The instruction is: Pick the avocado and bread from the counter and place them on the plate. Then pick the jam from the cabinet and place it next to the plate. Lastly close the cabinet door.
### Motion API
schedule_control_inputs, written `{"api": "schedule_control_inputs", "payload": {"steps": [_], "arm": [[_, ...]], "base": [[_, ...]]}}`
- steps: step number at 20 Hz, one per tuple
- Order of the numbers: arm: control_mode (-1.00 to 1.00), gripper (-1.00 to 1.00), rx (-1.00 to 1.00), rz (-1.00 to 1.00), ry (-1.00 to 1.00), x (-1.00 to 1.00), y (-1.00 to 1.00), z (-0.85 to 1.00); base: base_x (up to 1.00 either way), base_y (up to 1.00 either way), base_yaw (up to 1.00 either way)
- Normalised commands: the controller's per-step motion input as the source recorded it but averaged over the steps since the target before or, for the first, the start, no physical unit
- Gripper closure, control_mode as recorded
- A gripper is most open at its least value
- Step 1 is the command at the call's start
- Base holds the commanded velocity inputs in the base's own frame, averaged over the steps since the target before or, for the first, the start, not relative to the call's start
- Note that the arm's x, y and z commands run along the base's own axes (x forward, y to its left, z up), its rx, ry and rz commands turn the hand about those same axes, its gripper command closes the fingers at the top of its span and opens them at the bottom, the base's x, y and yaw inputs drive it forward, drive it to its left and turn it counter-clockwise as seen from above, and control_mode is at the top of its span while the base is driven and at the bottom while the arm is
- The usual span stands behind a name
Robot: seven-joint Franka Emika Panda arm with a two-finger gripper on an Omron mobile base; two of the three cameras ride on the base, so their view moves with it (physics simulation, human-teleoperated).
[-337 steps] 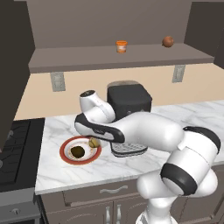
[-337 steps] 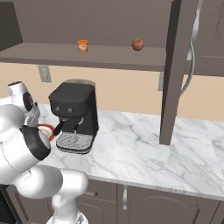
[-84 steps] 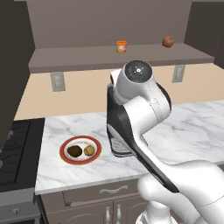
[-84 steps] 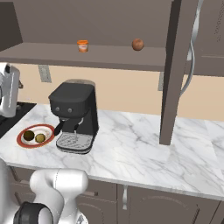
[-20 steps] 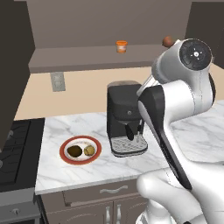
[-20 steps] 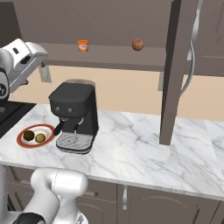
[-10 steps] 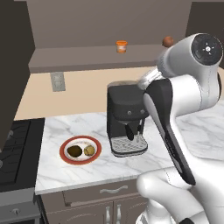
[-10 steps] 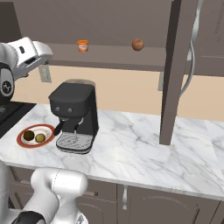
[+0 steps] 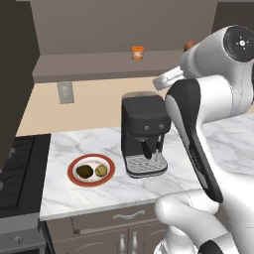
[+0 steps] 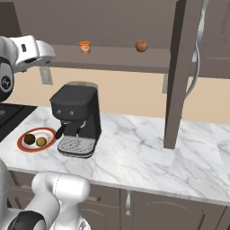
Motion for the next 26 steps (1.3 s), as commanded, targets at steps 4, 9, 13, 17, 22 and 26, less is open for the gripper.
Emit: {"api": "schedule_control_inputs", "payload": {"steps": [4,9,13,17,22,26], "arm": [[-1.0,-1.0,0.14,-0.04,0.0,0.0,0.0,0.0],[-1.0,-1.0,0.16,-0.01,0.0,0.03,0.0,0.0],[-1.0,-1.0,0.14,0.0,0.0,0.08,0.0,0.0],[-1.0,-1.0,0.08,0.0,0.0,0.14,-0.01,0.0],[-1.0,-1.0,0.05,0.0,0.0,0.16,-0.06,0.0],[-1.0,-1.0,0.0,-0.01,0.0,0.16,-0.09,0.0]], "base": [[0.0,0.0,0.0],[0.0,0.0,0.0],[0.0,0.0,0.0],[0.0,0.0,0.0],[0.0,0.0,0.0],[0.0,0.0,0.0]]}}
